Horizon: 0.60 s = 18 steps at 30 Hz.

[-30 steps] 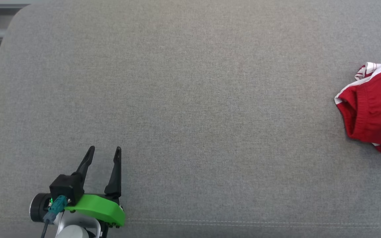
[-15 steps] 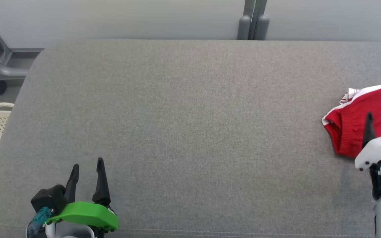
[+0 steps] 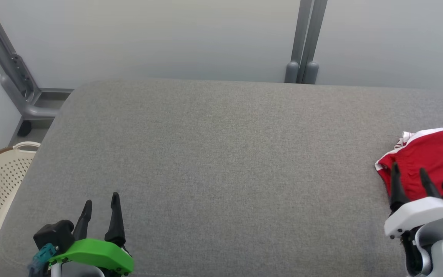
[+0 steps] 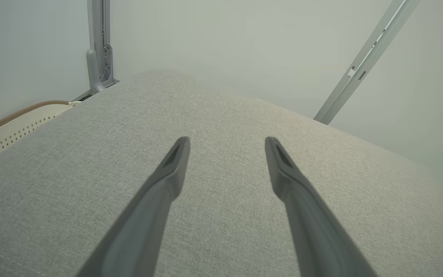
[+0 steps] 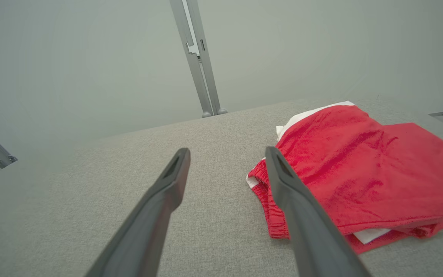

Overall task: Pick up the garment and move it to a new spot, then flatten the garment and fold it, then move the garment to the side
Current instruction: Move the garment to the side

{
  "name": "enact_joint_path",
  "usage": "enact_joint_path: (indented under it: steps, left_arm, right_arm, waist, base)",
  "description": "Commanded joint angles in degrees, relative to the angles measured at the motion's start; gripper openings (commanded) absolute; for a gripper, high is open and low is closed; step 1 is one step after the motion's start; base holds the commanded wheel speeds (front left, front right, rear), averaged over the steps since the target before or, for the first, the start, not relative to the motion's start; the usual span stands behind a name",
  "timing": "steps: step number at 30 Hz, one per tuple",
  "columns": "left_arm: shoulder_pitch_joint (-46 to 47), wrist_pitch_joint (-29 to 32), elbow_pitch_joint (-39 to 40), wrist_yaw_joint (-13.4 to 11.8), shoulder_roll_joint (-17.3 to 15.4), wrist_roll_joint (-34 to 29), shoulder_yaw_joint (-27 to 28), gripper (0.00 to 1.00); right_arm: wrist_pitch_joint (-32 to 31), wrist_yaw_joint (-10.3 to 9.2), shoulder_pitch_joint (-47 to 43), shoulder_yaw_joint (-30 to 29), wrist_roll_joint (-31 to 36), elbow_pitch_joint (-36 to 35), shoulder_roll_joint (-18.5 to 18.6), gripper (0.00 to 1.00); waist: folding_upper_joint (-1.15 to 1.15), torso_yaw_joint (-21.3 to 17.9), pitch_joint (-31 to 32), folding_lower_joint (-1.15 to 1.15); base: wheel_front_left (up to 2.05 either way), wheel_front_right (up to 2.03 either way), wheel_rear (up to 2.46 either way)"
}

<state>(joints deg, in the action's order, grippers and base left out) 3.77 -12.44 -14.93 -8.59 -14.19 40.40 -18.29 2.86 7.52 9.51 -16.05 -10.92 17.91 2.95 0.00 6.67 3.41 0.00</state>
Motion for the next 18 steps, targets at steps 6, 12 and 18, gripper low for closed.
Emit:
enact_joint_path:
  steps: [6,12,18]
  left_arm:
    - [-1.2,-0.7,-1.6,1.6,-1.6,0.5,0.3,1.0]
    - [-0.7,-1.1,-3.0,4.4,-3.2,-0.3,-0.6,1.0]
    - [-1.0,-1.9,-4.8,4.1,-3.9,-2.3,-0.6,1.0]
  right_arm:
    - [0.5,-0.07,-4.8,6.4,-0.7,-1.6,0.1,1.0]
    - [-0.3,-0.07,-7.2,10.0,-0.1,-3.7,0.1,1.0]
    - [0.6,-0.07,-9.0,13.0,1.4,-4.1,0.1,1.0]
  waist:
    - [0.0,-0.3,2.4,0.0]
    - [0.0,-0.9,2.6,0.0]
    - [0.0,-1.7,2.7,0.0]
  base:
    - [0.0,0.0,0.0]
    - [0.0,0.0,0.0]
    - [0.0,0.0,0.0]
